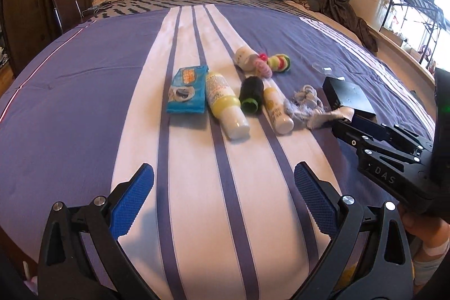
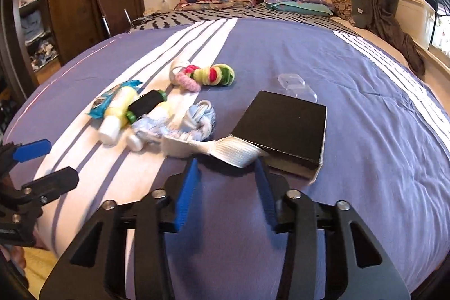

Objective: Collect trash
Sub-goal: 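Grasp the white sock with the right gripper while the left gripper grasps the yellow-capped bottle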

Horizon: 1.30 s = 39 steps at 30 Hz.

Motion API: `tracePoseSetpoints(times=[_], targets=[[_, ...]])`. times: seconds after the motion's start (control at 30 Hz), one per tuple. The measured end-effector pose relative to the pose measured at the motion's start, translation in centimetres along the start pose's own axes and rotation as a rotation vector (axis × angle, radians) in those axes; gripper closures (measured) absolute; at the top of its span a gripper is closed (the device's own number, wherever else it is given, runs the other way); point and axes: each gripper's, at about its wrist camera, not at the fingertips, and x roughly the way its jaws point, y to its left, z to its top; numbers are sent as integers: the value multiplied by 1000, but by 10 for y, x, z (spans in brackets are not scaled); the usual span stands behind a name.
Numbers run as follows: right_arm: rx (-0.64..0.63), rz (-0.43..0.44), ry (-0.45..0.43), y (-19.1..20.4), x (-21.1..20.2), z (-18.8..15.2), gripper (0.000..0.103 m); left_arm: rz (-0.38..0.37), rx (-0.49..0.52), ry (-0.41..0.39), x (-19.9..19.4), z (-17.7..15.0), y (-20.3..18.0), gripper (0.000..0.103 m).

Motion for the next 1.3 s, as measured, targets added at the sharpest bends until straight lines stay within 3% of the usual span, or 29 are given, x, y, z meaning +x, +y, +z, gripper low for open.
tracePoseSetpoints(times=[0.13, 0.23, 0.33, 0.57, 0.67, 0.73, 0.77, 0.97, 1.3], targets=[[11, 10, -16, -4, 1, 5, 84, -21, -7, 1, 9, 10, -1, 11], [20, 15, -41, -5, -2, 9, 91, -38, -11, 4, 17, 17, -3, 17], [26, 27, -52, -6, -5, 11, 92, -48, -28, 26, 29, 23, -2, 33], [23, 50, -65, -6, -17, 7, 99, -36, -53, 57, 52, 33, 1, 48], [27, 56, -68, -6, -22, 3, 100, -25, -55, 61, 56, 35, 3, 63], [28, 57, -69, -5, -24, 2, 100, -28, -65, 63, 56, 36, 8, 79], [30, 58, -68, -5, -25, 0, 100, -24, -66, 63, 56, 36, 9, 81], [37, 65, -67, -2, -29, -6, 100, -27, -65, 53, 44, 29, 11, 81], [21, 72, -90, 14, -69, -22, 100, -35, -33, 2, -24, -16, 4, 82]])
